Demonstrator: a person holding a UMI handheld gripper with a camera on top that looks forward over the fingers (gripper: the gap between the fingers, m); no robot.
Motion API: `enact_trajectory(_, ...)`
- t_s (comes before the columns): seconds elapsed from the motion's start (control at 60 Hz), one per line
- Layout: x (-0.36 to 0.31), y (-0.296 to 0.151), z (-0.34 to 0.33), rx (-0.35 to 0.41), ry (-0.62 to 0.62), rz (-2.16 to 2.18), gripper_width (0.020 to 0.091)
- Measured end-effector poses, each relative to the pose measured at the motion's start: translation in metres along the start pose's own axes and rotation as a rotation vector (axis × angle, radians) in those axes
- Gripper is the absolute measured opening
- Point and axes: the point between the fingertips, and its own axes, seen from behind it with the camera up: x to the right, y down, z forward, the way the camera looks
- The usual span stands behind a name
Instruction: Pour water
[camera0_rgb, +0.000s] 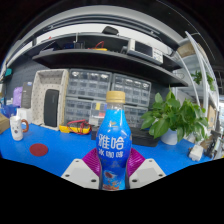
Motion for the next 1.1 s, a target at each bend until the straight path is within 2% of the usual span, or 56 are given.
enact_trajectory(0.15, -0.021, -0.009, 0.003, -0.011, -0.004, -0.178, 0.0297)
enact_trajectory(0.3, -0.079, -0.029, 0.016, 0.005, -0.049, -0.461, 0.0298)
enact_trajectory(0.633, -0.246, -0.079, 0.036, 0.145, -0.172, -1.081, 0.0297)
enact_trajectory(0.933, -0.314, -0.094, 0.041, 0.239, -0.142, -1.612, 0.0296)
enact_trajectory(1.1, -0.331, -0.105, 0.045, 0.299, -0.070, -1.910, 0.0296)
